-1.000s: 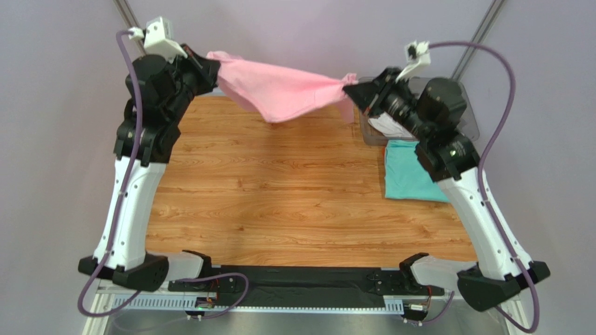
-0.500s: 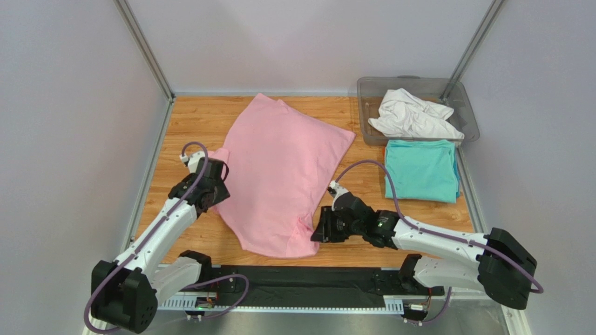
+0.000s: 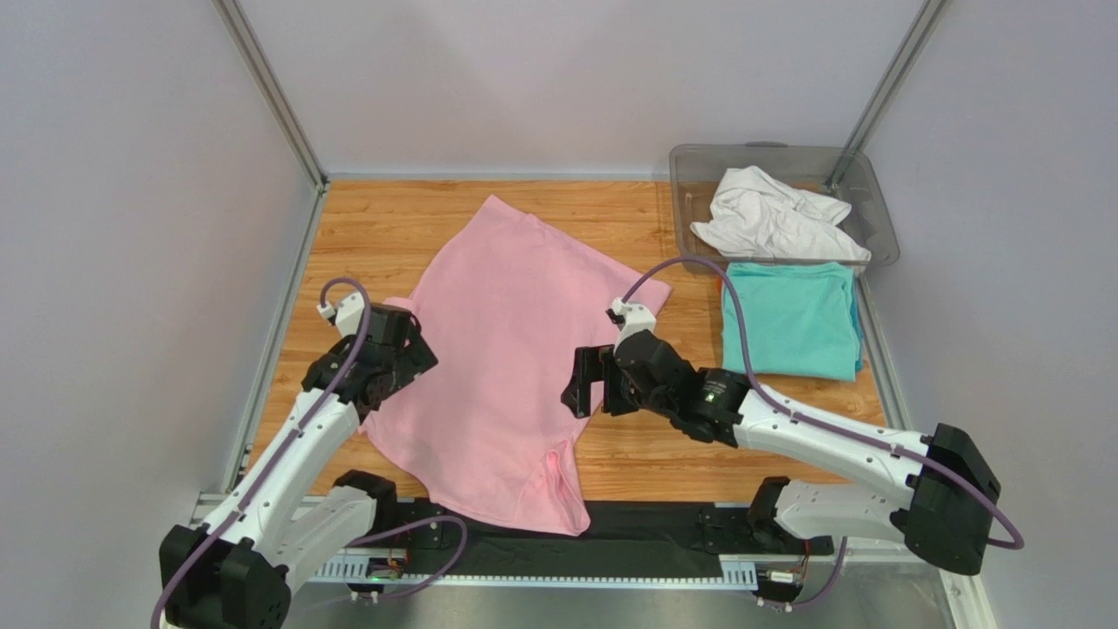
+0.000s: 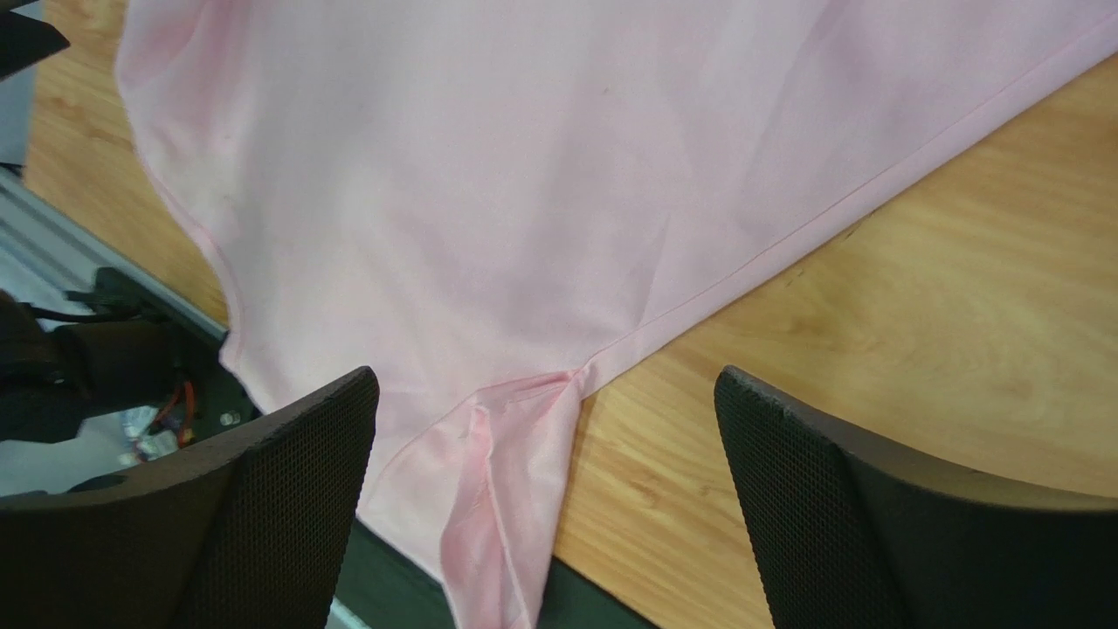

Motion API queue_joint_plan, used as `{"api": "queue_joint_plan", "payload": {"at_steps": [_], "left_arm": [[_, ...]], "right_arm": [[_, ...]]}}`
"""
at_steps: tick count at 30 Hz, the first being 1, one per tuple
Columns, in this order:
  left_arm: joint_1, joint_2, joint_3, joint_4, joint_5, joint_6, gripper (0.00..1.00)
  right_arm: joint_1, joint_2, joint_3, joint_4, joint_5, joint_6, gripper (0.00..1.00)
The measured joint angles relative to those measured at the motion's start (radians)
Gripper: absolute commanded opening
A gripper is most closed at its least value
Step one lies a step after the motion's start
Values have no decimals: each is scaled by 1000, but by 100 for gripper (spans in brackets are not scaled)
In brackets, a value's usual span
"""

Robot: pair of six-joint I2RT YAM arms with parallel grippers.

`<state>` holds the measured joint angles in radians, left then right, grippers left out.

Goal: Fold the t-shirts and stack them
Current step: Flatten the tshirt out

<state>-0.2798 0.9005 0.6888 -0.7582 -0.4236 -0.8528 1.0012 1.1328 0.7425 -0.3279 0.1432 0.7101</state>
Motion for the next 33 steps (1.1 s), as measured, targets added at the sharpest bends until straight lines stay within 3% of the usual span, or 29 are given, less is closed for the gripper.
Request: {"api": "queue_joint_plan", "payload": {"at_steps": [5,10,17,25,33], "left_arm": [[0,39,-60,92,103,16,100],[0,105,-101,177,161,34,100],[0,229,-122,289,186,52,100],[0,344,-114,340,178,65,100],[0,359,-109,362,160,73,100]], "right_arm": [[-12,128,112,-32,55,-99,100],[-24,266,200,-29,12,-158,100],[69,475,267,-78,-10,-205,100],[208,517,267,-151,16,-199,100],[233,513,192,-236,95,-101,100]]}}
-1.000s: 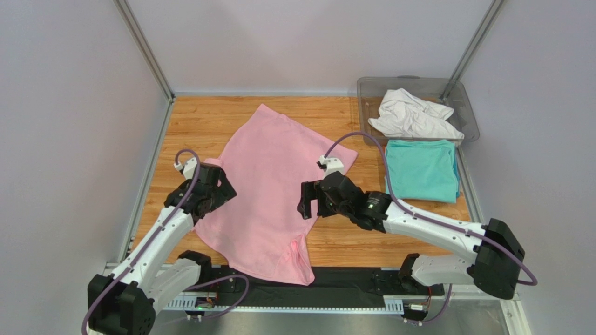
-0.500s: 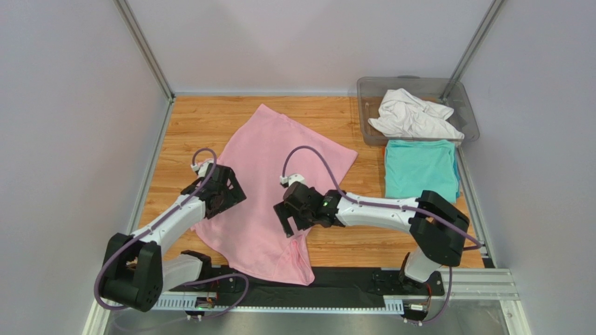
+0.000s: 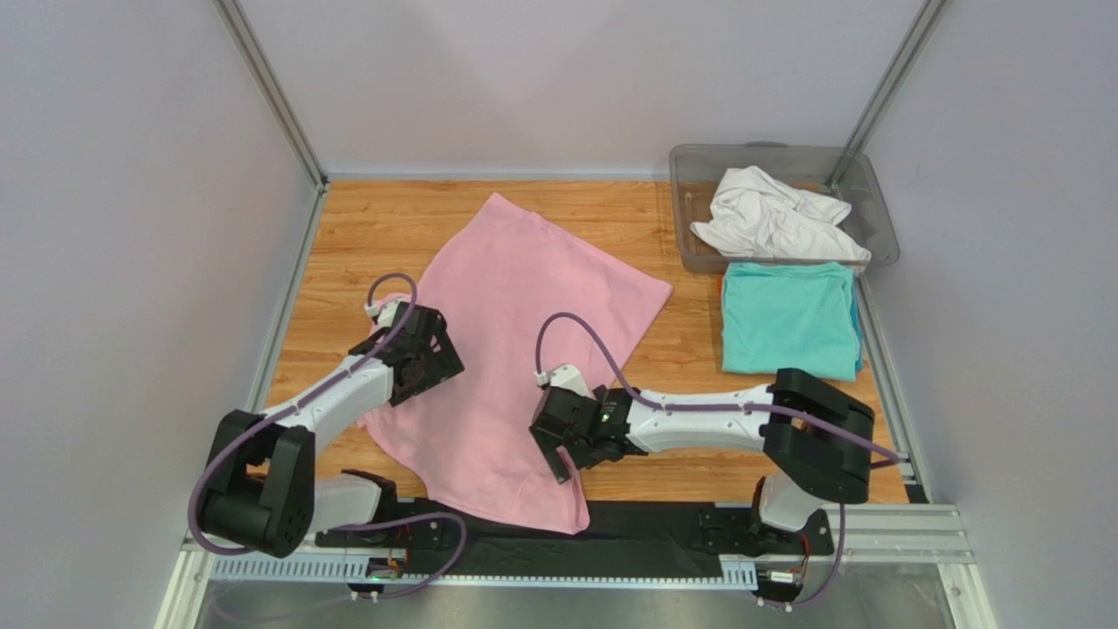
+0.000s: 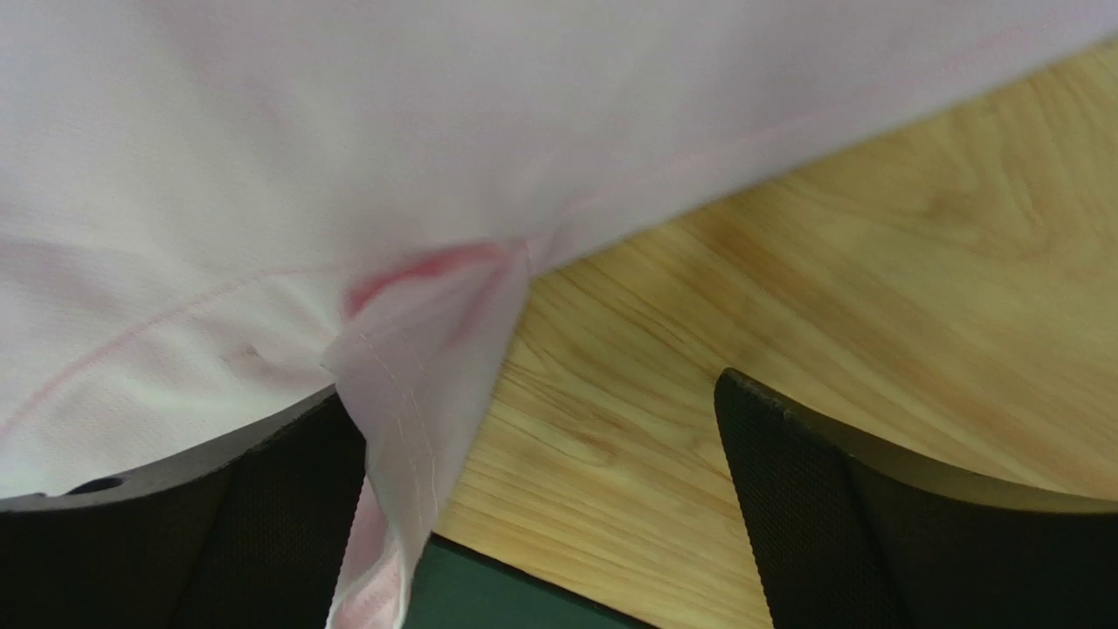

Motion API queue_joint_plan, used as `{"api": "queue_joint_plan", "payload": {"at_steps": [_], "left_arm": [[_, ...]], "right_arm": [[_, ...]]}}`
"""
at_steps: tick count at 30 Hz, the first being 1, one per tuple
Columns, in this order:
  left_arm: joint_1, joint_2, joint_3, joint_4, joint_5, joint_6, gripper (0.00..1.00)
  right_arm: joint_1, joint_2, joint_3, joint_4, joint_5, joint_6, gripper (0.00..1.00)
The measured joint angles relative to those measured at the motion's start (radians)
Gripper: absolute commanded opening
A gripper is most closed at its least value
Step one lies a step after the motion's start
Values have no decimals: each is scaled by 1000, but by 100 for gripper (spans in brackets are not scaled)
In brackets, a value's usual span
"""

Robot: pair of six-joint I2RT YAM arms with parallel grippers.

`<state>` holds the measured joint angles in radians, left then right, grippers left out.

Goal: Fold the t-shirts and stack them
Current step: Flatten the tshirt out

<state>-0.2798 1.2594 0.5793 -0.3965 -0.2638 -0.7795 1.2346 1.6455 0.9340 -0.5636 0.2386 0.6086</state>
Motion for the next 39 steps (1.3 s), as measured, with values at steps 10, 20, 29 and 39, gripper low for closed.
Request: {"api": "queue_joint_plan", "payload": {"at_steps": [10,20,29,39], "left_arm": [[0,0,0,0,-8,-1,100],[1,-2,0,0,7,2,100],[3,-37,-14,-2,60,1,100],[3,-124,-38,-22,51,2,100]], "right_arm": [[-1,-392,-308,-106,87,242,100],[-6,-568,-348,-77,98,203,100],[-5,-275,-92,136,7,13,78],[-6,-109,-53,146,20,-3,40]]}}
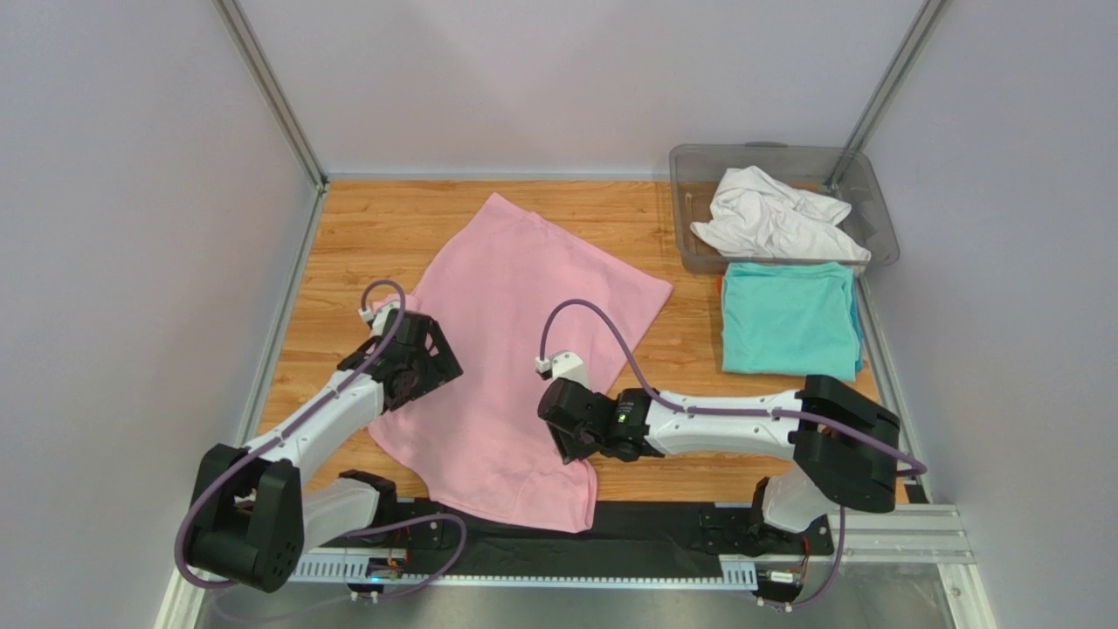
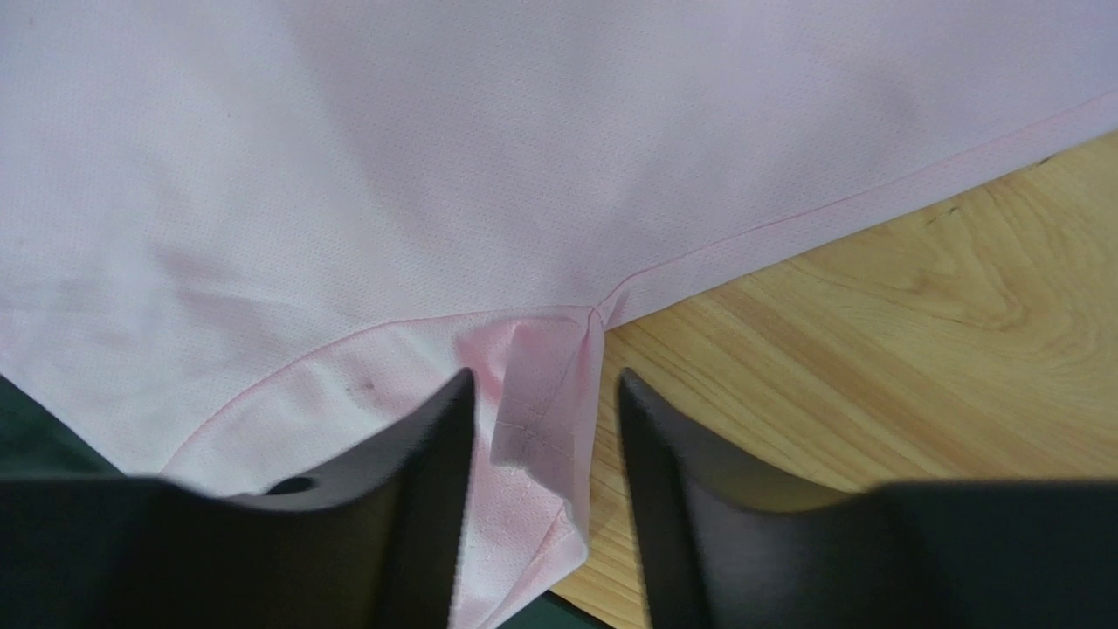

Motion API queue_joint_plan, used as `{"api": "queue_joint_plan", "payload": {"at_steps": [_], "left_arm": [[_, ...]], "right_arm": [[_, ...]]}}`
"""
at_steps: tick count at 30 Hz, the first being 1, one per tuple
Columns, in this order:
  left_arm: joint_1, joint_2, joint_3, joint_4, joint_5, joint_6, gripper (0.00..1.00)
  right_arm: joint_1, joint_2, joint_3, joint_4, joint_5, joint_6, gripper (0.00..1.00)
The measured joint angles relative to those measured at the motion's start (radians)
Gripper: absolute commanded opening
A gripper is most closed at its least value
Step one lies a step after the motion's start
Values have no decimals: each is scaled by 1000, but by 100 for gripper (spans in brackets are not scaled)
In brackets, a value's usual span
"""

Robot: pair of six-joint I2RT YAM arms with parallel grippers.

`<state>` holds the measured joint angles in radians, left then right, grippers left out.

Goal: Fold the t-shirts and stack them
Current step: Flatten the tshirt out

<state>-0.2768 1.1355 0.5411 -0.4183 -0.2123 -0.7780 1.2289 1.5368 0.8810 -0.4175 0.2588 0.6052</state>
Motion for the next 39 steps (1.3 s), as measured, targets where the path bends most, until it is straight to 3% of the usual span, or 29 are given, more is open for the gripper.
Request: {"api": "queue_joint_plan", "payload": {"at_steps": [11,17,28,34,35,37,38,39], "left_arm": [[0,35,0,-13,-25,0,100],[0,35,0,-20,-34,0,100],[0,55,5,-47,-64,-7,100],[5,84,57,-133,-90,-32,100],[5,83,68,-149,-96,-35,100],[5,79,94,-180,-113,-45,100],[5,72,105,-193,-121,-47,100],[5,63,112,-200,-128,-47,100]], "right_arm": [[-35,-17,-90,-12,19,39,1],[-39,-72,-117,-11,18,50,1],[-101,-190,-216,-1,-26,80,8],[-105,-190,-234,-3,-24,93,26],[-105,-190,-234,-5,-21,93,38],[-106,-192,-231,-12,-15,87,49],[-106,-194,-226,-19,-11,77,66],[-107,-200,-218,-28,-5,73,76]]}}
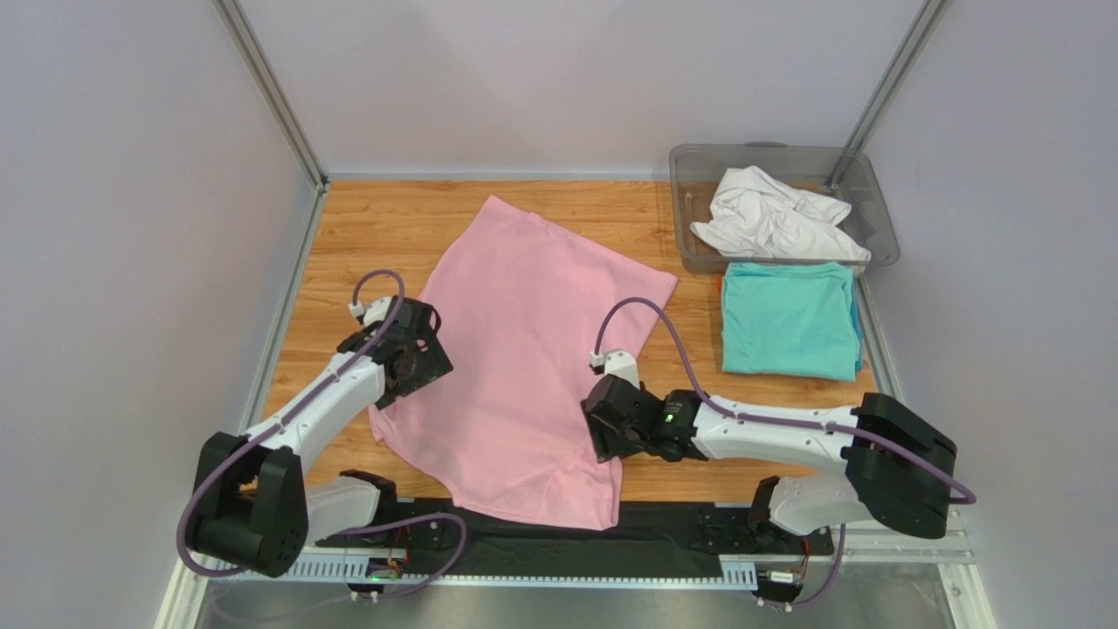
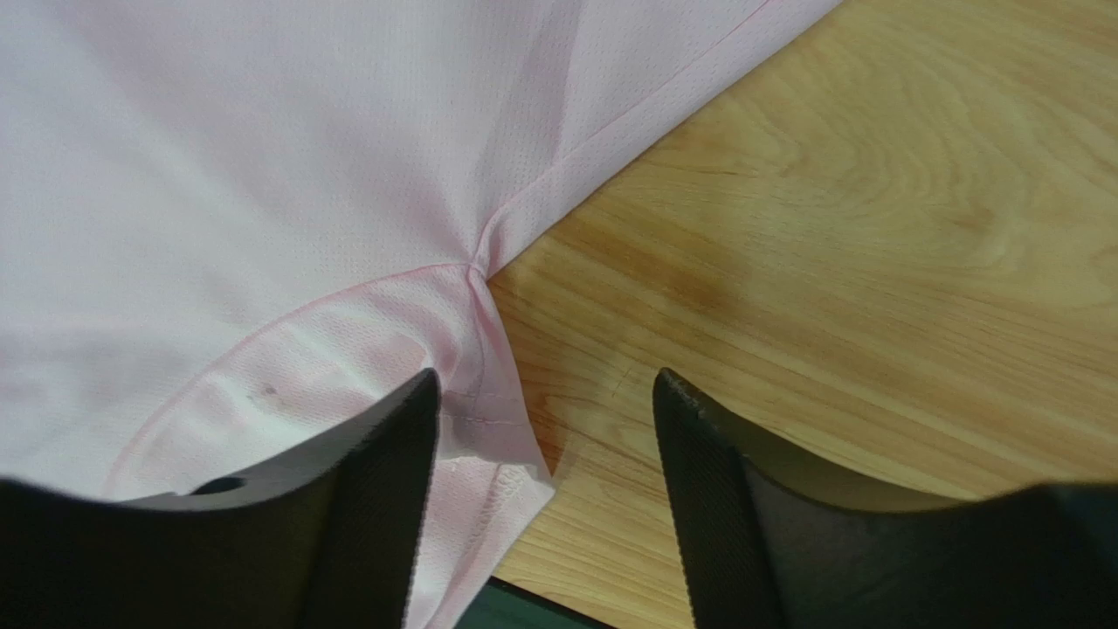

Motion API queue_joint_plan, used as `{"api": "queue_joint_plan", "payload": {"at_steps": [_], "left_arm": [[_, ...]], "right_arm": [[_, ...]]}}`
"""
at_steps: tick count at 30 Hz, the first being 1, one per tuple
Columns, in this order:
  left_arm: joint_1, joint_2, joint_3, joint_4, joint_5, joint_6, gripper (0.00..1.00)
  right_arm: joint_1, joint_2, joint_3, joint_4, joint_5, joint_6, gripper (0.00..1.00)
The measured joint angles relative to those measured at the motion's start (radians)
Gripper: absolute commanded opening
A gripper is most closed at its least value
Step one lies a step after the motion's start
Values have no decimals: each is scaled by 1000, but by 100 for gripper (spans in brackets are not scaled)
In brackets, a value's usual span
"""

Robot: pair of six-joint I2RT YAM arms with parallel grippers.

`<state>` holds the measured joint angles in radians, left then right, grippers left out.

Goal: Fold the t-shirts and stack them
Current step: Flatten the tshirt out

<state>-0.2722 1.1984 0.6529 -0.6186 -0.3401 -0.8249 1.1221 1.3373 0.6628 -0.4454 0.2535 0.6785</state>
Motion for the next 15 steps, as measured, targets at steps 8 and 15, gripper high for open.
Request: {"api": "queue_joint_plan", "payload": {"at_steps": [8,15], "left_arm": [[0,-30,111,-13,-6,35,100],[26,156,251,41,7,97,100]], "right_arm": [[-86,-56,129,10,1,-91,100],[-246,26,192,115,-144,-143,100]]}}
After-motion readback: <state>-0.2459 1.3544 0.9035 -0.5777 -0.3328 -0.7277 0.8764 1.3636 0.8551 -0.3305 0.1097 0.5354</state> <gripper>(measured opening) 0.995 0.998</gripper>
